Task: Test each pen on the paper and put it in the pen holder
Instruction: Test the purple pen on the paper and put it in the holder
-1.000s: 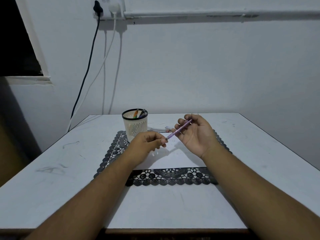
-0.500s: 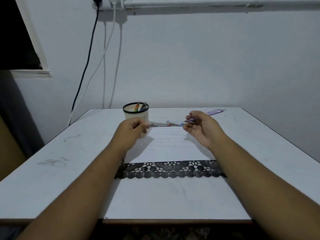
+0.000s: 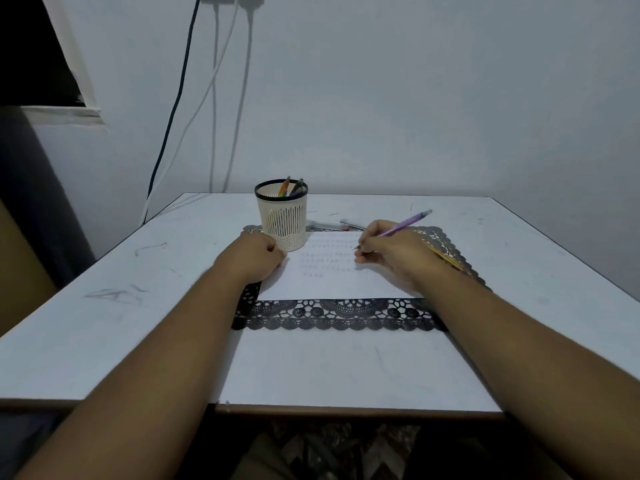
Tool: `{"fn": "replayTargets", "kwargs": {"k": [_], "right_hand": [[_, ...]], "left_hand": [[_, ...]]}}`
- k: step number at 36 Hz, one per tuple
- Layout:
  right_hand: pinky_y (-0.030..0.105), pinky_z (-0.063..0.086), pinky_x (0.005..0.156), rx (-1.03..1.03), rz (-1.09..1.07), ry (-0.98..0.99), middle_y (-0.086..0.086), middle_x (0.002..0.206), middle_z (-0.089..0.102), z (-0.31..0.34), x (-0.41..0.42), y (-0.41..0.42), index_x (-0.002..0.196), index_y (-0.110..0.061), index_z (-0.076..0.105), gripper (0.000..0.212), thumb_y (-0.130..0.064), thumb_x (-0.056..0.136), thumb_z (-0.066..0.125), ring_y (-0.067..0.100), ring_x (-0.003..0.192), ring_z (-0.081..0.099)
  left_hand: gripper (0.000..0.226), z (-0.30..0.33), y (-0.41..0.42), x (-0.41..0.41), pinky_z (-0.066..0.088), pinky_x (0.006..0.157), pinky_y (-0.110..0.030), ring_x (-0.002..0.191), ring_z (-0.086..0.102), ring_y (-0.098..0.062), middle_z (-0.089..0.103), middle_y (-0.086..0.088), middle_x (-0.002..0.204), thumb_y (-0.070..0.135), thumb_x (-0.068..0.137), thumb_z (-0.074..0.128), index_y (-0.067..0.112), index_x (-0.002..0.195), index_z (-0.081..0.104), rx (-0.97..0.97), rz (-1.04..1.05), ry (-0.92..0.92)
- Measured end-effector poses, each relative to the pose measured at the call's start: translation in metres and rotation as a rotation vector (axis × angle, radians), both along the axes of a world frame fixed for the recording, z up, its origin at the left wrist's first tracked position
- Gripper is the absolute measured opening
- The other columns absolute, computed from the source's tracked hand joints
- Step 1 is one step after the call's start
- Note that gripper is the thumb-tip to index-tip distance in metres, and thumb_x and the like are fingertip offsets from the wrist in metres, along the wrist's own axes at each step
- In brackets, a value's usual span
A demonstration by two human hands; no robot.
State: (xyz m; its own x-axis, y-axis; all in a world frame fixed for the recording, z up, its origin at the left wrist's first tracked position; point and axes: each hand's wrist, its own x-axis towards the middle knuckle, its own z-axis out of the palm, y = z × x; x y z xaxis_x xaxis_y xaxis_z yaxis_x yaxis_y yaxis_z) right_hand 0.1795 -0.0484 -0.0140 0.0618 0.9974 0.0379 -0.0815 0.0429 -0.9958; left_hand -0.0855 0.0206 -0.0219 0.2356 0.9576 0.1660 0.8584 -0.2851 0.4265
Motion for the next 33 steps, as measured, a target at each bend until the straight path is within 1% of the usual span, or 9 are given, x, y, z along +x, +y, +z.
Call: {"fn": "replayTargets", "kwargs": {"k": [2, 4, 6, 9, 12, 15, 21, 29, 33], "right_hand": [[0.042, 0.062, 0.088, 0.005, 0.055, -0.079, 0.022, 0.083, 0.069, -0.001, -0.013, -0.002, 0.084, 0.0, 0.066, 0.017, 0.016, 0.086, 0.065, 0.029, 0.079, 0.071], [0.04, 0.062, 0.085, 0.012, 0.108, -0.146, 0.021, 0.082, 0.067, -0.003, -0.023, -0.005, 0.084, -0.001, 0.065, 0.017, 0.016, 0.087, 0.064, 0.027, 0.077, 0.07], [0.035, 0.062, 0.079, 0.025, 0.141, -0.237, 0.019, 0.08, 0.065, -0.004, -0.031, -0.008, 0.085, 0.0, 0.063, 0.015, 0.015, 0.088, 0.063, 0.026, 0.073, 0.068], [0.034, 0.059, 0.072, 0.055, 0.124, -0.353, 0.017, 0.077, 0.064, -0.006, -0.038, -0.009, 0.083, -0.001, 0.063, 0.014, 0.012, 0.087, 0.063, 0.025, 0.072, 0.064], [0.033, 0.053, 0.063, 0.057, 0.129, -0.339, 0.018, 0.071, 0.06, -0.008, -0.039, -0.009, 0.081, 0.0, 0.062, 0.013, 0.013, 0.085, 0.063, 0.026, 0.067, 0.059], [0.032, 0.05, 0.059, 0.055, 0.122, -0.336, 0.017, 0.069, 0.059, -0.01, -0.038, -0.008, 0.082, 0.001, 0.061, 0.013, 0.013, 0.086, 0.062, 0.024, 0.063, 0.058], [0.026, 0.05, 0.057, 0.038, 0.15, -0.34, 0.011, 0.067, 0.06, -0.012, -0.039, -0.005, 0.08, -0.001, 0.06, 0.015, 0.012, 0.086, 0.063, 0.02, 0.06, 0.058], [0.033, 0.048, 0.059, 0.051, 0.127, -0.368, 0.018, 0.069, 0.062, -0.013, -0.039, -0.003, 0.078, -0.003, 0.06, 0.015, 0.01, 0.085, 0.062, 0.026, 0.064, 0.056], [0.029, 0.049, 0.058, 0.039, 0.13, -0.362, 0.015, 0.069, 0.061, -0.014, -0.037, -0.004, 0.074, -0.007, 0.058, 0.02, 0.009, 0.085, 0.063, 0.023, 0.061, 0.058]], "left_hand": [[0.031, -0.002, -0.002, 0.003, 0.046, 0.072, -0.031, 0.086, 0.058, -0.019, 0.059, 0.002, 0.083, 0.033, 0.098, 0.055, 0.022, 0.069, 0.059, 0.007, 0.019, 0.045], [0.028, -0.002, -0.006, 0.009, 0.052, 0.082, -0.037, 0.094, 0.058, -0.022, 0.062, 0.0, 0.093, 0.036, 0.097, 0.053, 0.025, 0.072, 0.058, 0.03, 0.042, 0.101], [0.022, -0.003, -0.012, 0.015, 0.049, 0.083, -0.037, 0.1, 0.057, -0.024, 0.061, -0.001, 0.103, 0.036, 0.099, 0.048, 0.025, 0.087, 0.063, 0.073, 0.075, 0.173], [0.03, -0.006, -0.02, 0.026, 0.041, 0.081, -0.037, 0.111, 0.058, -0.028, 0.063, -0.004, 0.119, 0.033, 0.101, 0.042, 0.021, 0.115, 0.067, 0.142, 0.123, 0.299], [0.034, -0.007, -0.025, 0.032, 0.046, 0.091, -0.041, 0.119, 0.056, -0.029, 0.059, -0.006, 0.13, 0.03, 0.101, 0.041, 0.022, 0.124, 0.064, 0.148, 0.165, 0.359], [0.034, -0.007, -0.026, 0.033, 0.047, 0.097, -0.045, 0.119, 0.056, -0.029, 0.058, -0.007, 0.13, 0.029, 0.1, 0.04, 0.021, 0.124, 0.062, 0.139, 0.162, 0.354], [0.033, -0.007, -0.026, 0.031, 0.05, 0.094, -0.045, 0.114, 0.058, -0.028, 0.06, -0.005, 0.126, 0.03, 0.1, 0.039, 0.021, 0.122, 0.063, 0.135, 0.156, 0.361], [0.034, -0.007, -0.026, 0.031, 0.05, 0.09, -0.043, 0.112, 0.058, -0.027, 0.061, -0.005, 0.123, 0.03, 0.101, 0.037, 0.019, 0.12, 0.063, 0.153, 0.149, 0.353], [0.034, -0.007, -0.026, 0.031, 0.051, 0.089, -0.042, 0.109, 0.059, -0.027, 0.062, -0.004, 0.121, 0.03, 0.1, 0.037, 0.02, 0.118, 0.063, 0.14, 0.147, 0.35]]}}
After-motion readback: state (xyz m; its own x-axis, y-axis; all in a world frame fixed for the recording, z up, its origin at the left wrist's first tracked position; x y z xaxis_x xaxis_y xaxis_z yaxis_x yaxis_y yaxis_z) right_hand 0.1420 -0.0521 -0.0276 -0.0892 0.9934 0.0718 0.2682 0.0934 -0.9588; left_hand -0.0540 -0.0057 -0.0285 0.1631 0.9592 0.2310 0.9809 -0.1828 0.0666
